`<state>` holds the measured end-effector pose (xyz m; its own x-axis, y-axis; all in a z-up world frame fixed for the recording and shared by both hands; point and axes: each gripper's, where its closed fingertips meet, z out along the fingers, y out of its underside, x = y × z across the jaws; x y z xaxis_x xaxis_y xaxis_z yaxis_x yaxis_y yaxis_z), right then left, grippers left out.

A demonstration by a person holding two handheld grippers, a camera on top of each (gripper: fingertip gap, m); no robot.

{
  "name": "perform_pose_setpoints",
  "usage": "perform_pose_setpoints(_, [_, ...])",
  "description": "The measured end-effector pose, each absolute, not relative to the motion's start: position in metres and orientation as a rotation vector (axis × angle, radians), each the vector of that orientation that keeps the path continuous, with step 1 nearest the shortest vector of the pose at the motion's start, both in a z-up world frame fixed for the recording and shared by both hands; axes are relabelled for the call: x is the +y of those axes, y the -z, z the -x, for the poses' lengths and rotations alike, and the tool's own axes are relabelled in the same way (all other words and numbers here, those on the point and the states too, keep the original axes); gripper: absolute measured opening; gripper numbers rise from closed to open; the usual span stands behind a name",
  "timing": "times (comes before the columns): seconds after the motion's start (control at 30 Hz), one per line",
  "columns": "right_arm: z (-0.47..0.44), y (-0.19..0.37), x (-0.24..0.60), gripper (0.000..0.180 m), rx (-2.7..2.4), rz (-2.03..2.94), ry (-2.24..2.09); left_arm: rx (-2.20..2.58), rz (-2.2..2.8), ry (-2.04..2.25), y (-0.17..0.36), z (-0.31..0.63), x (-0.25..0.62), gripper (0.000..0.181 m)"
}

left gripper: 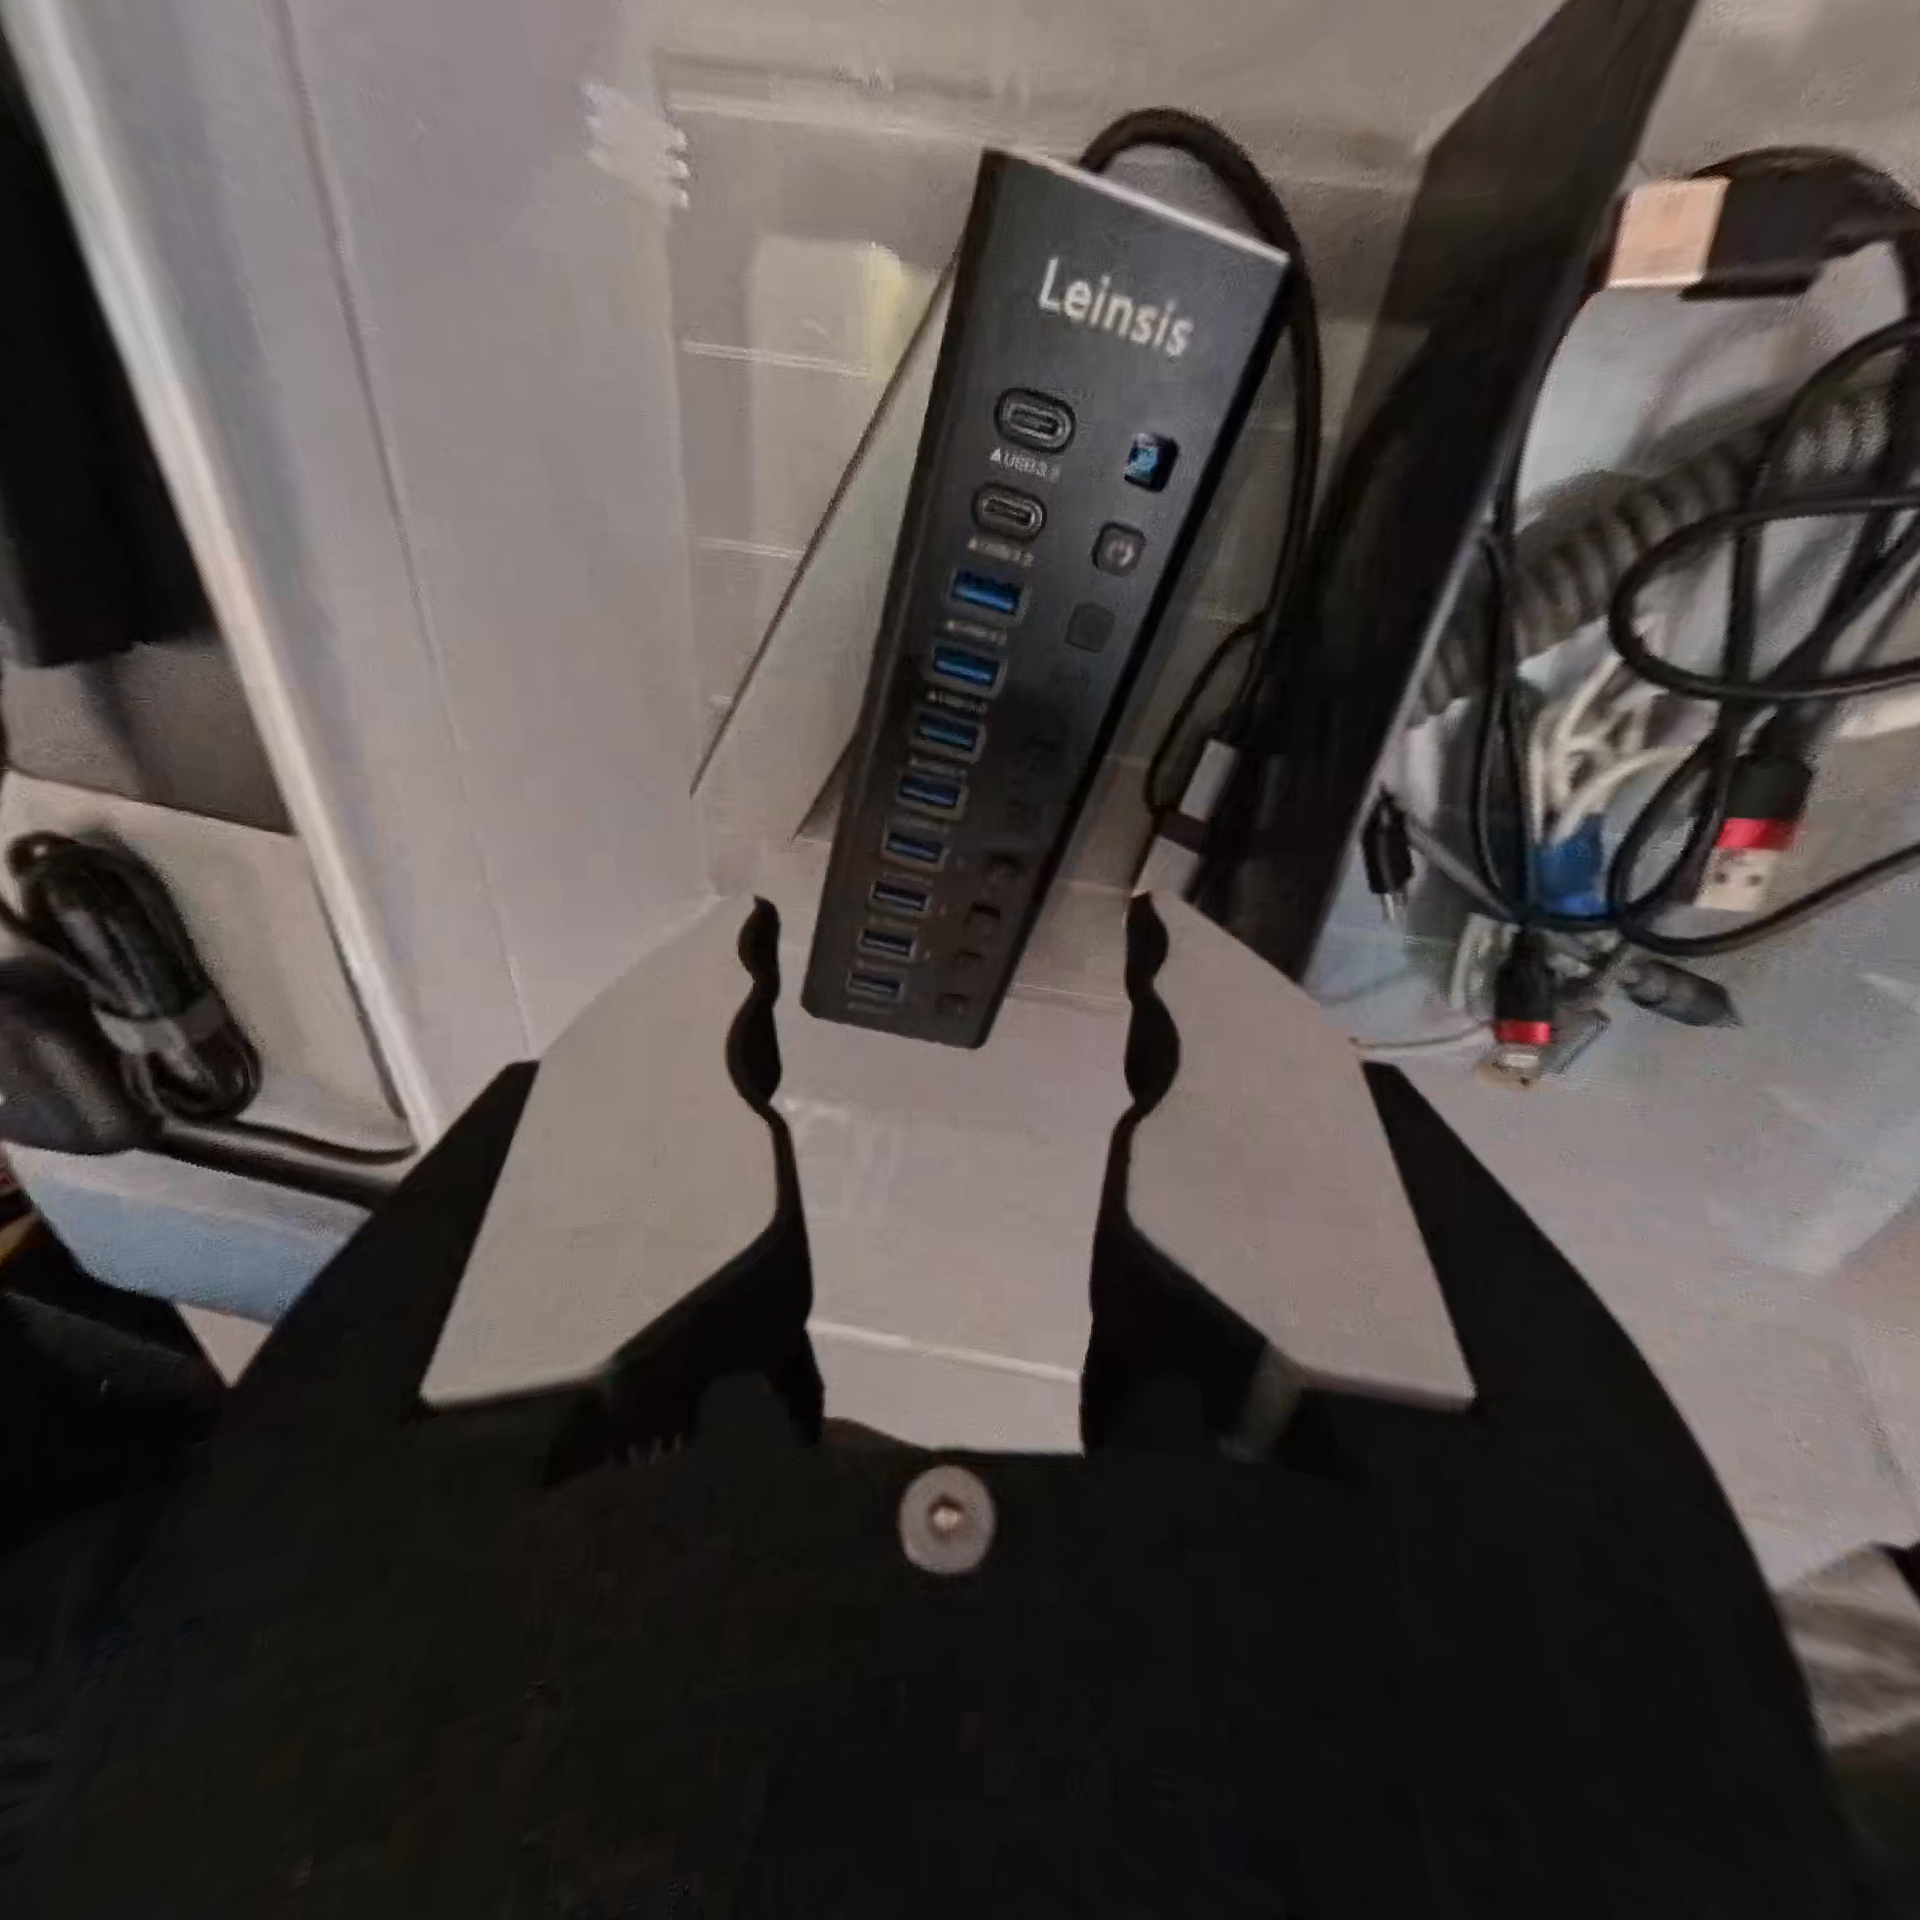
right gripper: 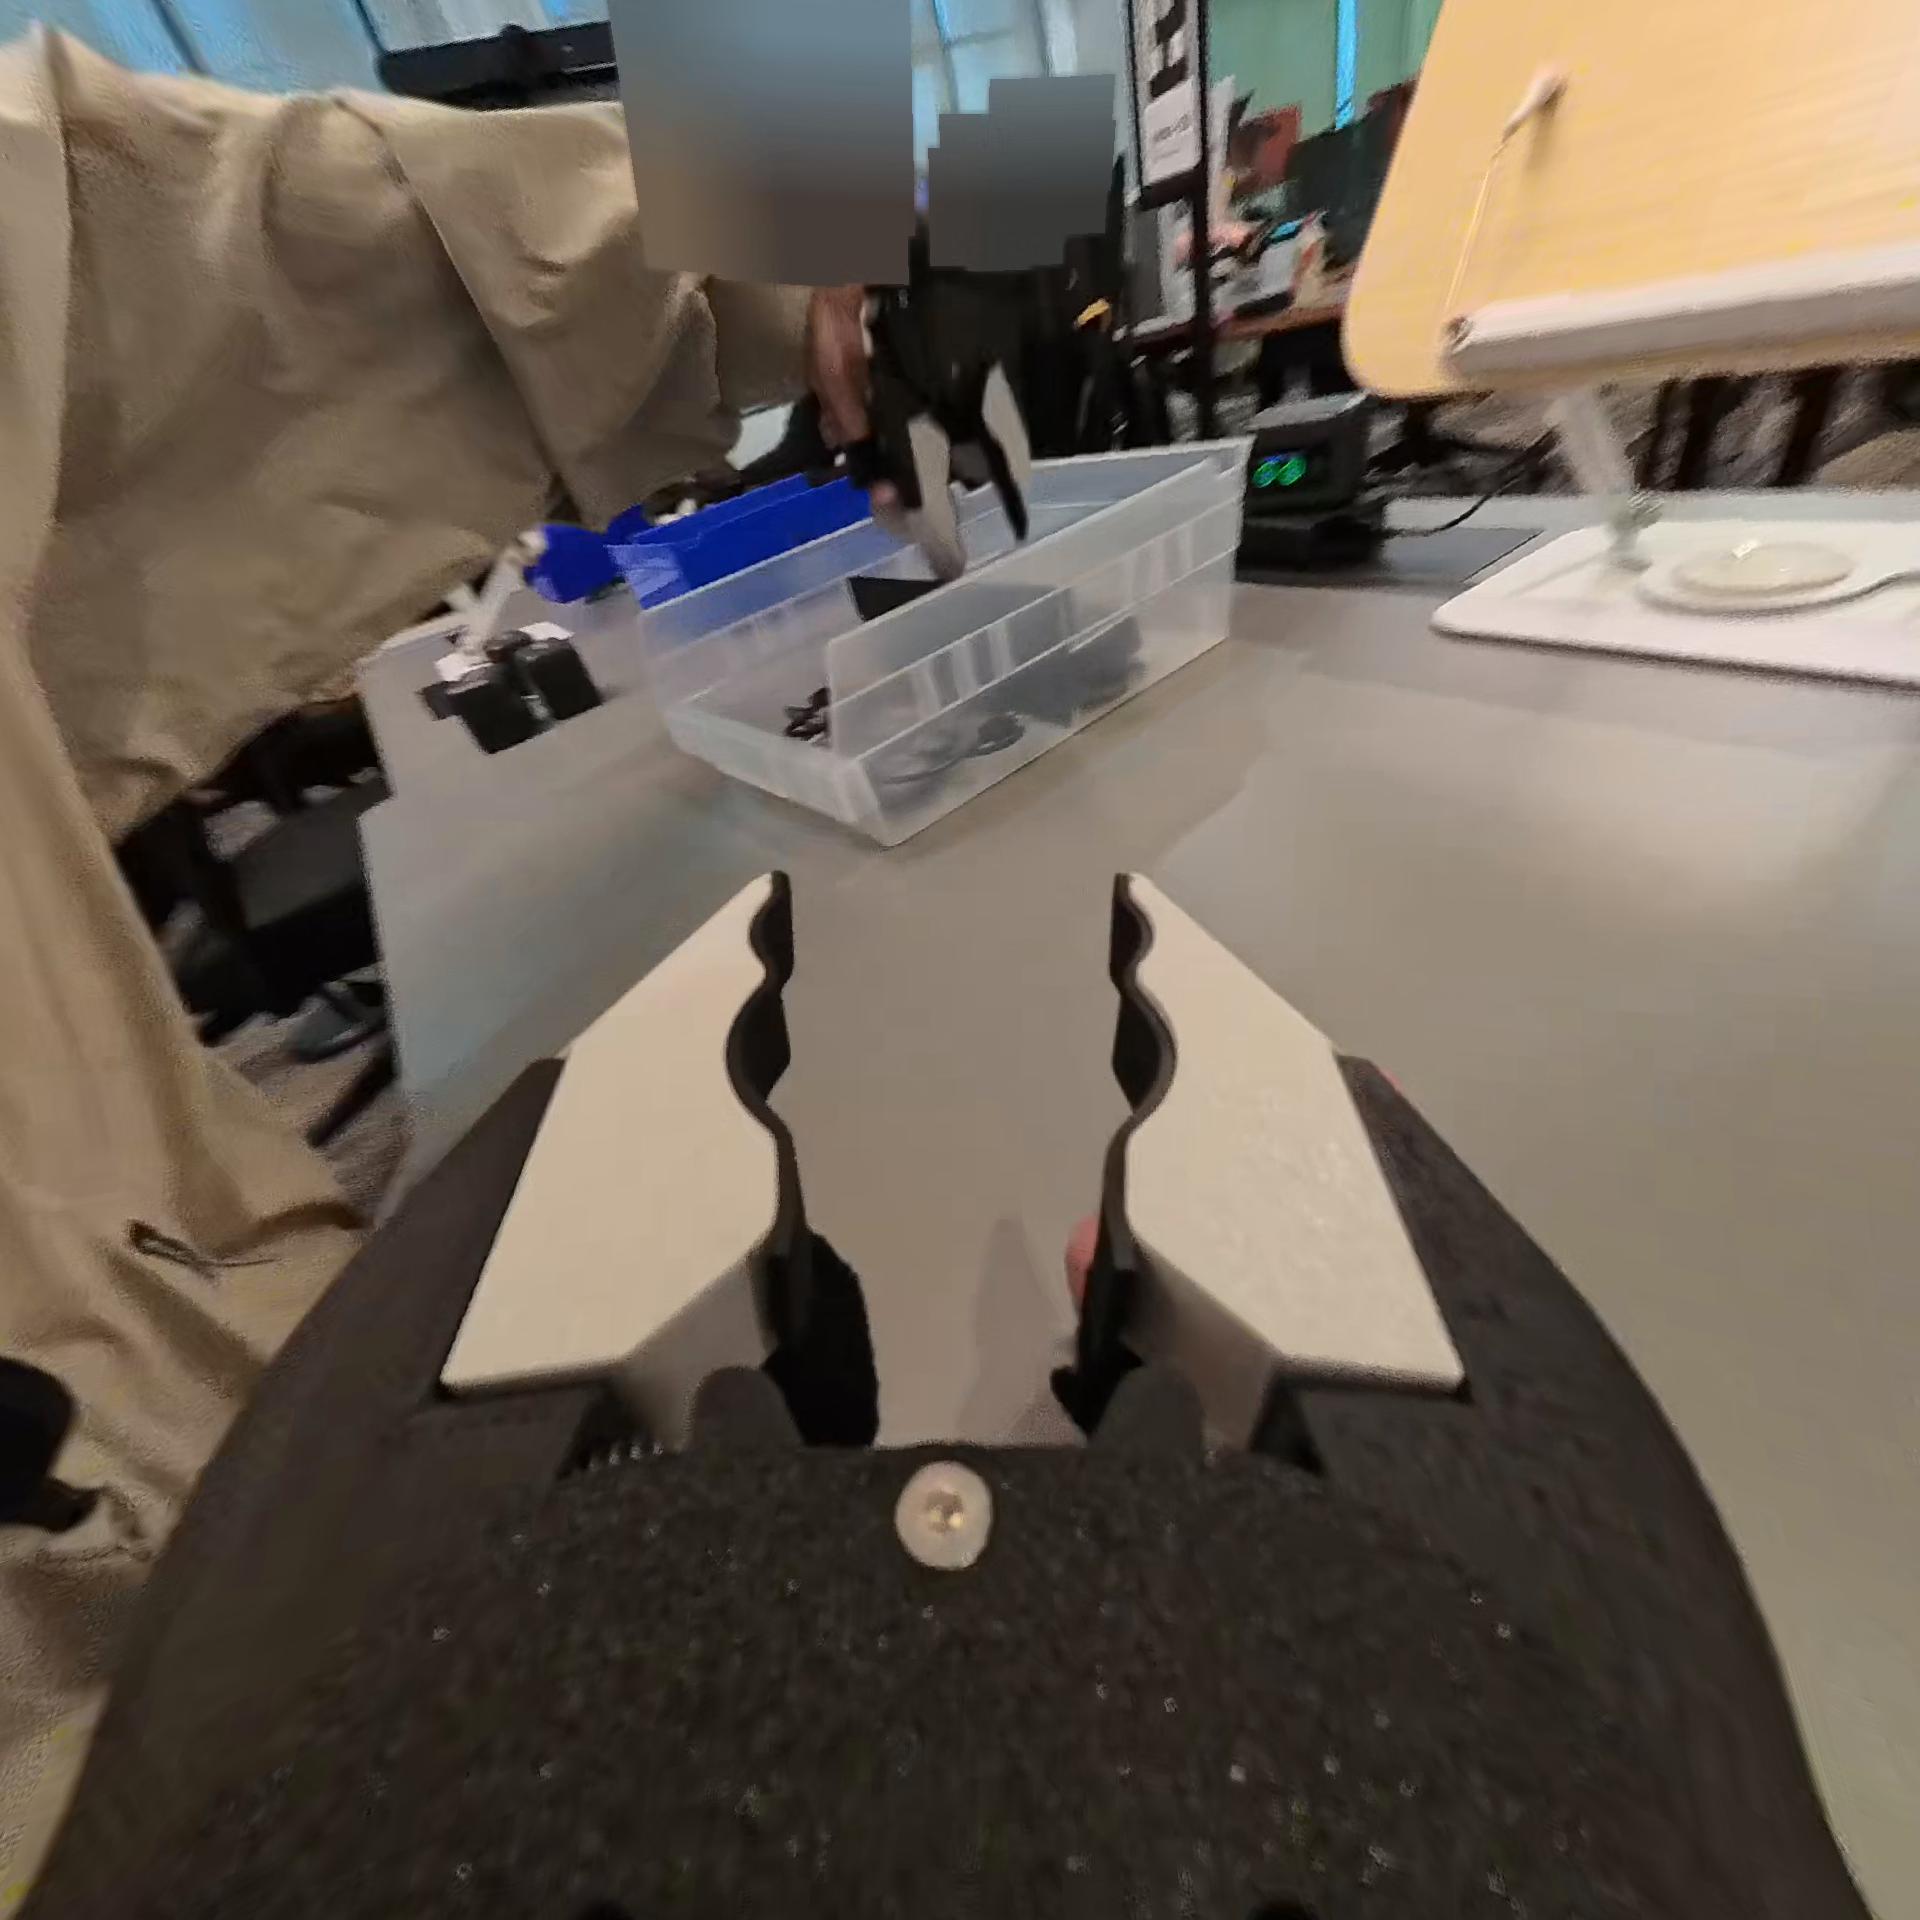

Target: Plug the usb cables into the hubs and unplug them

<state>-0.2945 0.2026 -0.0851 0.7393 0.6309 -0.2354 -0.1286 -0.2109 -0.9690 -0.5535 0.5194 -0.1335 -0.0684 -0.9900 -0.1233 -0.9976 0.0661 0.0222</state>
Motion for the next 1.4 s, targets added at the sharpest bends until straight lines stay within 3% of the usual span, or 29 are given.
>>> perform_pose_setpoints(0.23, [0.29, 0.1, 0.209, 0.076, -0.479, 1.669, -0.574, 2.435, 2.038, -0.25, 0.183, 0.557, 0.521, 0.059])
perform_pose_setpoints(0.4, [0.291, 0.101, 0.206, 0.075, -0.443, 1.685, -0.666, 2.405, 1.902, -0.35, 0.18, 0.558, 0.526, 0.059])
perform_pose_setpoints(0.67, [0.29, 0.1, 0.218, 0.074, -0.324, 1.843, -0.87, 1.732, 1.905, -0.335, 0.071, 0.543, 0.544, 0.059])
perform_pose_setpoints(0.9, [0.326, 0.041, 0.261, 0.072, -0.438, 1.771, -0.943, 1.115, 1.689, 0.102, -0.032, 0.455, 0.456, 0.059])
perform_pose_setpoints(1.03, [0.336, -0.003, 0.301, 0.068, -0.381, 1.685, -1.022, 0.945, 1.57, 0.277, -0.038, 0.391, 0.39, 0.058])
perform_pose_setpoints(1.13, [0.338, -0.012, 0.315, 0.068, -0.328, 1.695, -1.318, 0.905, 1.524, 0.291, -0.022, 0.355, 0.355, 0.058])
perform_pose_setpoints(1.3, [0.316, -0.004, 0.317, 0.051, -0.288, 1.681, -1.547, 1.0, 1.46, 0.222, 0.009, 0.311, 0.312, 0.058])
perform_pose_setpoints(1.33, [0.312, 0.003, 0.317, 0.033, -0.295, 1.709, -1.53, 0.997, 1.447, 0.201, 0.012, 0.308, 0.307, 0.058])
perform_pose_setpoints(1.4, [0.306, 0.013, 0.311, 0.028, -0.35, 1.739, -1.464, 1.004, 1.478, 0.198, 0.025, 0.303, 0.304, 0.058])
